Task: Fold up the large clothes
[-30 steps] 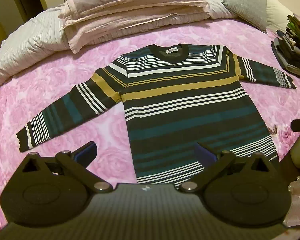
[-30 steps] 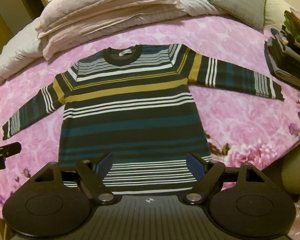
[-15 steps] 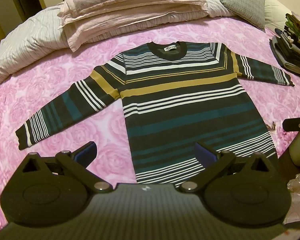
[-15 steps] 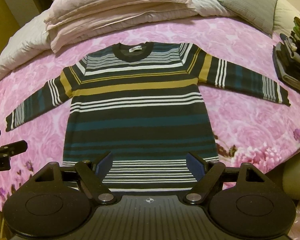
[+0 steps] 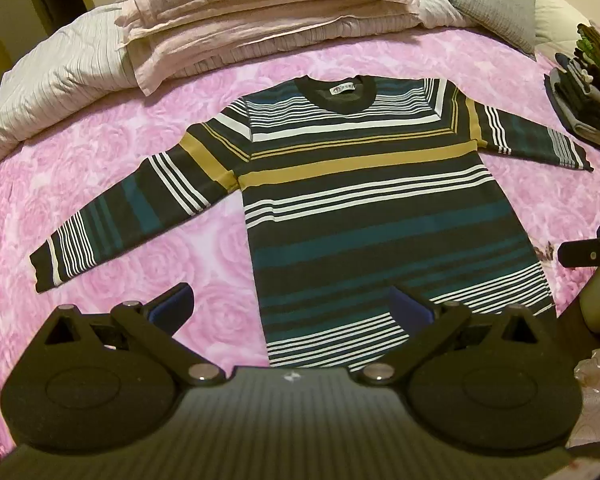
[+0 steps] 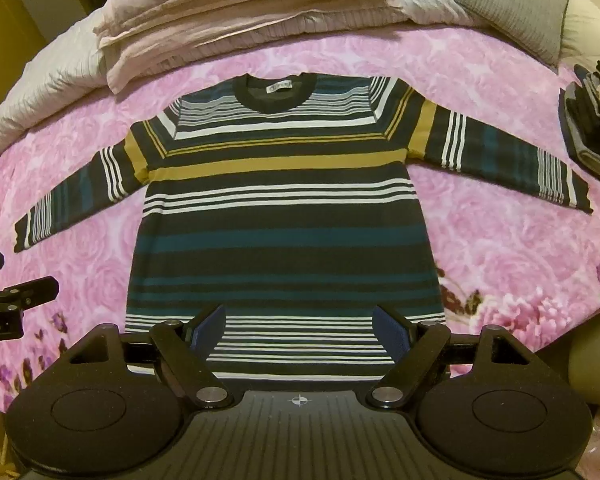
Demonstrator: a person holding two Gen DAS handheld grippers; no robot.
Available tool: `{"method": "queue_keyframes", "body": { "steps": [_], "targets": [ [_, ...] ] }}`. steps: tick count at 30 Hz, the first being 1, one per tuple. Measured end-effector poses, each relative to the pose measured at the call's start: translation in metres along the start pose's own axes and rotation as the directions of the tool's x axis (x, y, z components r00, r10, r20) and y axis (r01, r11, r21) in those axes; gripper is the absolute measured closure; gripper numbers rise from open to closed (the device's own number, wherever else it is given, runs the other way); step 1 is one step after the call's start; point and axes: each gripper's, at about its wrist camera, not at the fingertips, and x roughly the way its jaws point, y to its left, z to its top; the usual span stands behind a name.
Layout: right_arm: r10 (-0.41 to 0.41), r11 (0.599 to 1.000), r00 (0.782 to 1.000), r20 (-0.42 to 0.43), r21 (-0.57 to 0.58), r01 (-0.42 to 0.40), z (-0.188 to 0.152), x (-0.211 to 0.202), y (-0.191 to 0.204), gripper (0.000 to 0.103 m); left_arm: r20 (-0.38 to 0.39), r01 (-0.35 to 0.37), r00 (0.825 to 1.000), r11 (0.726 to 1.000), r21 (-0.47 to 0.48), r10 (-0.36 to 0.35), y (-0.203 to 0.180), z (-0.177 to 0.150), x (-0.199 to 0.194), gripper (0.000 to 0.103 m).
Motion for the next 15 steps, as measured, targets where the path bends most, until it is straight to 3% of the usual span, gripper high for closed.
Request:
{"method": "queue_keyframes", "body": {
  "steps": [15],
  "targets": [
    [0.053, 0.998, 0.998, -0.034, -0.044, -0.055, 0.019, 0.022, -0.025, 0.025, -0.037, -0.056, 0.998, 0.997, -0.052, 0.054, -0.019, 0.010, 0.009, 0.001]
  ]
}}
